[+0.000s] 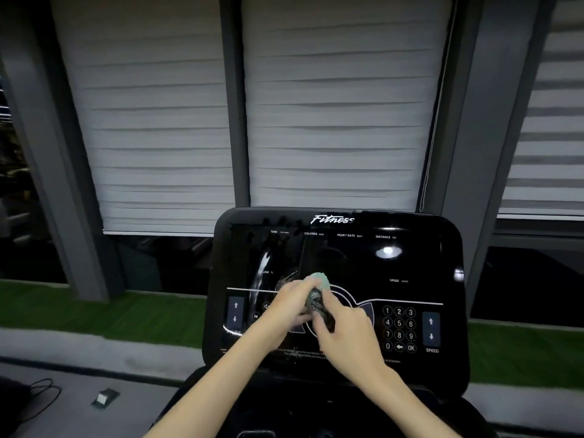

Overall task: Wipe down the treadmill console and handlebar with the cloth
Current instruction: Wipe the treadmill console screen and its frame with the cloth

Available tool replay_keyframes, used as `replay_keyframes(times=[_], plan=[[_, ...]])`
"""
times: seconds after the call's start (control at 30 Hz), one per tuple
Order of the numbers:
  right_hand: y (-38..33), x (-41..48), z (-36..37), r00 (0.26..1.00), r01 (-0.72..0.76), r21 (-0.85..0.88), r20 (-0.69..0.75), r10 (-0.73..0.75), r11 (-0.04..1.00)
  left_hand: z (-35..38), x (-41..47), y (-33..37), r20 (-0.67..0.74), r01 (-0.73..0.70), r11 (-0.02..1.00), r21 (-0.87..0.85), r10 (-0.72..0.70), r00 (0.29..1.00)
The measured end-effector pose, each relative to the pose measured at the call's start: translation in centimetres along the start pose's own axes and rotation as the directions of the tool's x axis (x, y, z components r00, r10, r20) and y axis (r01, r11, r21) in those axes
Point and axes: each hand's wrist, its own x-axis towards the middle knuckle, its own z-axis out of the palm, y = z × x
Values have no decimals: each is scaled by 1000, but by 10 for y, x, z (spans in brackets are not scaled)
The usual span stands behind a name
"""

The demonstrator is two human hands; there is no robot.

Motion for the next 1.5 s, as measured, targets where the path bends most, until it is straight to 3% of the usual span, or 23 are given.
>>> replay_keyframes(times=[0.1,0.2,0.33,0.43,0.5,0.53,0.6,0.73,0.87,1.1,1.2,1.3,1.5], plan=[[-7,10,10,992,17,141,124,-35,990,-19,15,-2,-70,-179,942,285,206,976],[3,36,9,999,-54,153,15,53,987,-46,39,18,-143,-292,797,528,423,895],[25,78,-4,990,-88,-120,-125,73,989,-71,83,66,-7,-399,393,829,719,695],[33,110,-19,981,-51,-327,-195,-14,943,-70,108,91,185,-405,69,912,812,554],[38,131,-29,979,-22,-438,-191,-69,899,-63,120,97,330,-378,-131,916,782,528],[40,140,-32,980,-6,-481,-177,-91,877,-58,125,97,366,-386,-161,909,753,548],[46,156,-36,982,41,-545,-134,-135,838,-51,132,96,388,-428,-139,893,721,575],[59,163,-32,983,103,-562,-68,-170,821,-49,143,80,467,-516,-203,832,759,454],[77,150,-16,989,121,-528,-5,-146,841,-54,141,59,484,-557,-213,803,778,400],[92,149,-4,981,131,-520,-53,-185,844,-62,102,-30,573,-646,-186,741,676,463],[97,148,-4,976,156,-538,-48,-215,829,-69,89,-54,625,-676,-209,706,632,457],[101,148,-4,972,173,-560,-36,-233,810,-69,99,-33,623,-658,-245,712,652,431],[102,148,3,972,141,-625,-62,-228,768,-64,131,44,459,-523,-192,830,767,447]])
